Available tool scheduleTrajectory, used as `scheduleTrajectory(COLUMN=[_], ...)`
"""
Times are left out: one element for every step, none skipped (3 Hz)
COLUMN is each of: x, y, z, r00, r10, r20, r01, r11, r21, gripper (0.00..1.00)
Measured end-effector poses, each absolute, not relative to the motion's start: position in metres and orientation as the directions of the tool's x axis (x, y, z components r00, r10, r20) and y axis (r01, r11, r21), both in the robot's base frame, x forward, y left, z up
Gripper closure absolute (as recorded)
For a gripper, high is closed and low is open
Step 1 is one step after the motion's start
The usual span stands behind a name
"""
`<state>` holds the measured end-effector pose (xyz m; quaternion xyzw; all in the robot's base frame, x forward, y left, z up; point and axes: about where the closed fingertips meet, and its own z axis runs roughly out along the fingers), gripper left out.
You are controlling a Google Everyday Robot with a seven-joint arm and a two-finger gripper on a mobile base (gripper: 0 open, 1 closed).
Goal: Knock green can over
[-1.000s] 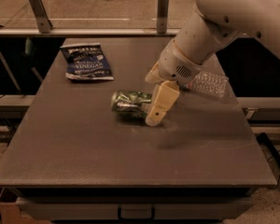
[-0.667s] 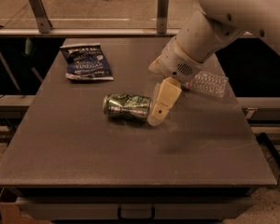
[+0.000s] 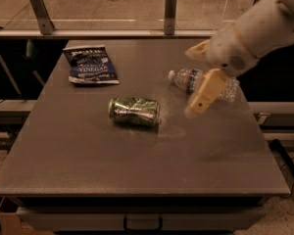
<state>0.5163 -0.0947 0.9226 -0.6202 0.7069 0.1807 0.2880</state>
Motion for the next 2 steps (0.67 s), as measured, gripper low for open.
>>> scheduleTrajectory(x=[0.501,0.495], y=[-0.175,-0.191], z=[0.966,0.974], r00=[-0.031,-0.020], r10=[-0.738,-0.738], r20=[-0.674,-0.674], r01=[-0.941,-0.929], r11=[0.250,0.263], r21=[-0.230,-0.260], gripper=[0.00,0.00])
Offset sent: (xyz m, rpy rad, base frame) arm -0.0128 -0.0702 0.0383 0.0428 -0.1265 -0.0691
